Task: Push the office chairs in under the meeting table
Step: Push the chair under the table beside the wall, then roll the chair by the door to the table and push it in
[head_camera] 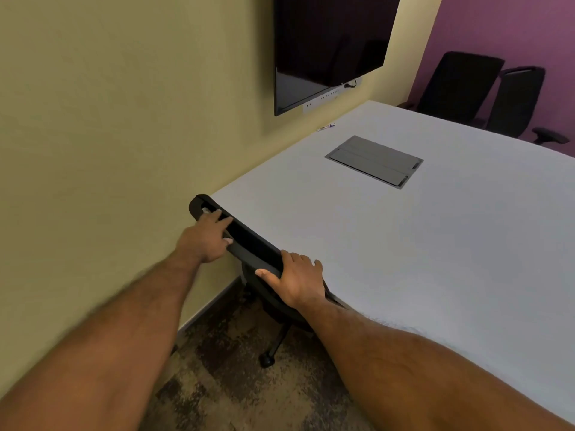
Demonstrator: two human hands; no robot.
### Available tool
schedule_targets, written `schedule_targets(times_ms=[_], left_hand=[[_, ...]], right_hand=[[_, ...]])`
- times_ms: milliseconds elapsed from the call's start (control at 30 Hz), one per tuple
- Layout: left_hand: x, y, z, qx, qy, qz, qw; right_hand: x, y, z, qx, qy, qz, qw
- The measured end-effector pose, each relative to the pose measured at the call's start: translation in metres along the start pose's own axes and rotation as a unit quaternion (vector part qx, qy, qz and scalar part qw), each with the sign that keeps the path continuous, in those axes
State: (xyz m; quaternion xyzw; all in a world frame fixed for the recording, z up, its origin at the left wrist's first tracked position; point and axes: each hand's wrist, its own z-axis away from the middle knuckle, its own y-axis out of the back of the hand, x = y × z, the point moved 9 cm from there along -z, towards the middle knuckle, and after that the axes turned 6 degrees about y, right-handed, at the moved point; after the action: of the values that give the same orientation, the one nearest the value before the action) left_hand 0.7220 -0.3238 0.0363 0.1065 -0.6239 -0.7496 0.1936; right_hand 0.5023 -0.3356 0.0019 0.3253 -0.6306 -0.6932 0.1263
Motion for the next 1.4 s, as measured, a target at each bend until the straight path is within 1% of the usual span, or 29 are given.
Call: schedule_targets(times_ms=[67, 133, 200, 233, 300, 400, 467, 533, 567, 633, 733, 833, 933, 1033, 1100, 1167, 1300, 1400], left_hand=[[0.024, -0.003, 0.019, 0.031, -0.027, 0.012, 0.999], [0.047, -0.013, 0.038, 0.037, -0.050, 0.015, 0.998], [0.096, -0.019, 0.071, 0.051, -0.090, 0.028, 0.994], [0.100, -0.026, 0.077, 0.052, -0.087, 0.034, 0.994], [0.147, -0.040, 0.101, 0.068, -0.119, 0.023, 0.990], [0.149, -0.063, 0.117, 0.073, -0.112, 0.001, 0.991], [0.153, -0.068, 0.125, 0.089, -0.102, -0.025, 0.990], [0.147, -0.060, 0.132, 0.122, -0.053, 0.003, 0.991], [0.156, -0.058, 0.138, 0.125, -0.041, 0.021, 0.991], [0.179, -0.068, 0.151, 0.116, -0.037, 0.032, 0.992], [0.230, -0.093, 0.175, 0.096, -0.092, 0.003, 0.991], [0.281, -0.130, 0.202, 0.033, -0.159, -0.020, 0.986], [0.311, -0.164, 0.231, -0.042, -0.190, -0.012, 0.981], [0.342, -0.187, 0.259, -0.090, -0.218, -0.041, 0.971], [0.362, -0.195, 0.271, -0.104, -0.220, -0.060, 0.968], [0.381, -0.196, 0.278, -0.108, -0.215, -0.056, 0.969], [0.444, -0.206, 0.300, -0.122, -0.219, -0.018, 0.968], [0.507, -0.223, 0.326, -0.148, -0.246, -0.012, 0.958]], right_hand=[[0.004, 0.000, 0.009, 0.004, 0.008, -0.021, 1.000], [0.010, 0.000, 0.023, 0.005, 0.026, -0.044, 0.999], [0.040, 0.017, 0.066, 0.025, 0.013, -0.054, 0.998], [0.043, 0.011, 0.071, 0.014, 0.025, -0.054, 0.998], [0.078, 0.013, 0.113, 0.008, 0.017, -0.045, 0.999], [0.090, -0.009, 0.135, -0.043, 0.043, -0.013, 0.998], [0.109, -0.013, 0.153, -0.059, 0.024, -0.010, 0.998], [0.127, -0.011, 0.167, -0.069, 0.001, -0.014, 0.998], [0.145, -0.005, 0.185, -0.064, -0.026, -0.019, 0.997], [0.177, 0.003, 0.225, -0.058, -0.075, -0.027, 0.995], [0.224, 0.010, 0.291, -0.044, -0.148, -0.033, 0.987], [0.259, 0.015, 0.351, -0.036, -0.203, -0.038, 0.978], [0.290, 0.017, 0.402, -0.026, -0.250, -0.044, 0.967], [0.326, 0.019, 0.460, -0.010, -0.304, -0.069, 0.950], [0.351, 0.022, 0.499, 0.004, -0.338, -0.088, 0.937], [0.371, 0.024, 0.530, 0.012, -0.360, -0.092, 0.928], [0.415, 0.036, 0.592, 0.027, -0.393, -0.105, 0.913], [0.451, 0.046, 0.638, 0.032, -0.412, -0.105, 0.904]])
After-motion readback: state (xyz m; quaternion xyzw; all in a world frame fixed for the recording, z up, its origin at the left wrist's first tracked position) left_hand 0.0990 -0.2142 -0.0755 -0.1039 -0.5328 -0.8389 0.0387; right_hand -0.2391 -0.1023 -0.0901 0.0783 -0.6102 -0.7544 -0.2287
